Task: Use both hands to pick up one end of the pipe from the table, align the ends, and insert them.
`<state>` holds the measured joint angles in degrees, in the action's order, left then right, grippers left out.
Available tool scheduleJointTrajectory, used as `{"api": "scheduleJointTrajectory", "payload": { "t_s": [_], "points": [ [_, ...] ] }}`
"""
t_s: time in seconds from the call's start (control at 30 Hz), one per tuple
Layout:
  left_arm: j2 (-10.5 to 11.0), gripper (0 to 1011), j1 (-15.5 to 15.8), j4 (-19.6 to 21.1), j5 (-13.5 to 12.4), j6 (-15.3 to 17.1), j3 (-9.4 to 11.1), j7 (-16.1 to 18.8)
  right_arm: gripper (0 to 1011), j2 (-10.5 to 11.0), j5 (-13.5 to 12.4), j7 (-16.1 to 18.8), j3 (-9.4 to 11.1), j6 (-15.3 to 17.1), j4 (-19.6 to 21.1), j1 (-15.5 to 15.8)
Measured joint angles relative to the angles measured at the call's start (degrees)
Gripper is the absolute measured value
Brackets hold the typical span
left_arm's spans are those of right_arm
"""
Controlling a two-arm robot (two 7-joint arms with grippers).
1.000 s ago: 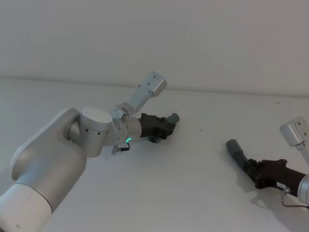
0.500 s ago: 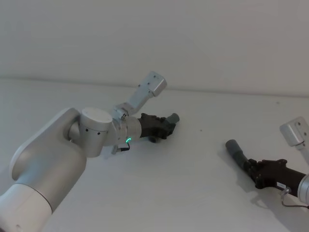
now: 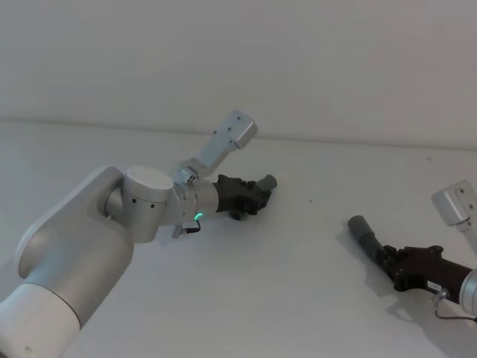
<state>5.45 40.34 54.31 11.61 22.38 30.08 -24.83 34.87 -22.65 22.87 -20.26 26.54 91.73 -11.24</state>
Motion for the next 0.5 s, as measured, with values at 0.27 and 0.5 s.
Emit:
{"api": "scheduleJointTrajectory", "payload": {
  "t_s": [0.27,0.5],
  "points": [
    [0.0,347,0.0,0.0,0.0,0.0,0.0,0.0,85,0.0,0.0,0.0,0.0,0.0,0.0,0.0],
    [0.0,347,0.0,0.0,0.0,0.0,0.0,0.0,85,0.0,0.0,0.0,0.0,0.0,0.0,0.0]
  ]
}}
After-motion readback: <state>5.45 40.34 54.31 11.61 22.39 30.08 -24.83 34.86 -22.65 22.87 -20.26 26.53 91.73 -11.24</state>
